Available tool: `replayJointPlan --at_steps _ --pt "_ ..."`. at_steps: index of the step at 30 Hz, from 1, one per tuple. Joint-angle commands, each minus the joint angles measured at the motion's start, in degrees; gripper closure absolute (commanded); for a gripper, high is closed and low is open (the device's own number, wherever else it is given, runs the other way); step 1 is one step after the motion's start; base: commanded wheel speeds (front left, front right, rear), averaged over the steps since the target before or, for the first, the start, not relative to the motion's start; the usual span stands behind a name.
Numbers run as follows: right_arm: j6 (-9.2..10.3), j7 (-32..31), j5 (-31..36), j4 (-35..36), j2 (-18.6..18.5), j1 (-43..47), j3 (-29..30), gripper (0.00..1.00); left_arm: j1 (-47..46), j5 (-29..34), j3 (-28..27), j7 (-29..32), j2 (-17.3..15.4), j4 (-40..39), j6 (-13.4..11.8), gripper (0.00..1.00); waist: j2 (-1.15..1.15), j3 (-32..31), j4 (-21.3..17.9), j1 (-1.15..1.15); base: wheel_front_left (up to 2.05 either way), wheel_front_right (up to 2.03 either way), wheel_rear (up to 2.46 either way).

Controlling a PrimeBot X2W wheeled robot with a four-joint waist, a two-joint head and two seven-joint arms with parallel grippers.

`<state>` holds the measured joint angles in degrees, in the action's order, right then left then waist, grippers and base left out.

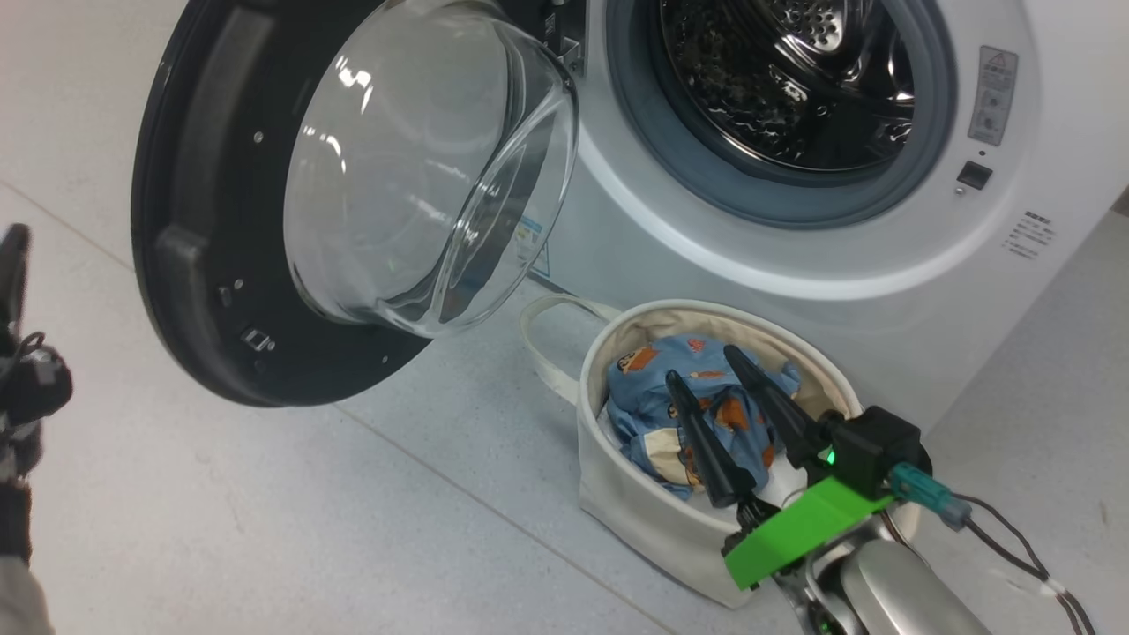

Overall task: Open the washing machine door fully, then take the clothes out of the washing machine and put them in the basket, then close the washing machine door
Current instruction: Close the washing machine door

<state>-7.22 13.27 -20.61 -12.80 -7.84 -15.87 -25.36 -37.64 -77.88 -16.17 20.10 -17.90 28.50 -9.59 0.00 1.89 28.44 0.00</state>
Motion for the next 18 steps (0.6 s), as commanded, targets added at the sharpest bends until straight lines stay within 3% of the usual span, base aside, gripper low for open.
replayJointPlan --at_steps 1,8,18 --pt "-0.26 0.54 0.41 2.11 0.38 -0.15 -0.46 0.00 -3.08 -0.59 -1.14 0.55 -2.66 -1.30 0.25 1.00 0.00 -0.14 -0.14 0.00 0.00 0.00 0.00" --pt "-0.26 -0.36 1.77 4.12 0.48 2.23 1.96 0.00 -10.95 -2.28 0.40 4.29 -3.34 12.28 4.67 1.00 0.00 -0.30 -0.91 0.00 0.00 0.00 0.00" --pt "-0.26 -1.25 2.36 5.70 0.91 3.24 2.64 0.00 -15.82 -0.41 4.50 6.28 -1.92 22.61 10.46 1.00 0.00 -0.25 -1.20 0.00 0.00 0.00 0.00"
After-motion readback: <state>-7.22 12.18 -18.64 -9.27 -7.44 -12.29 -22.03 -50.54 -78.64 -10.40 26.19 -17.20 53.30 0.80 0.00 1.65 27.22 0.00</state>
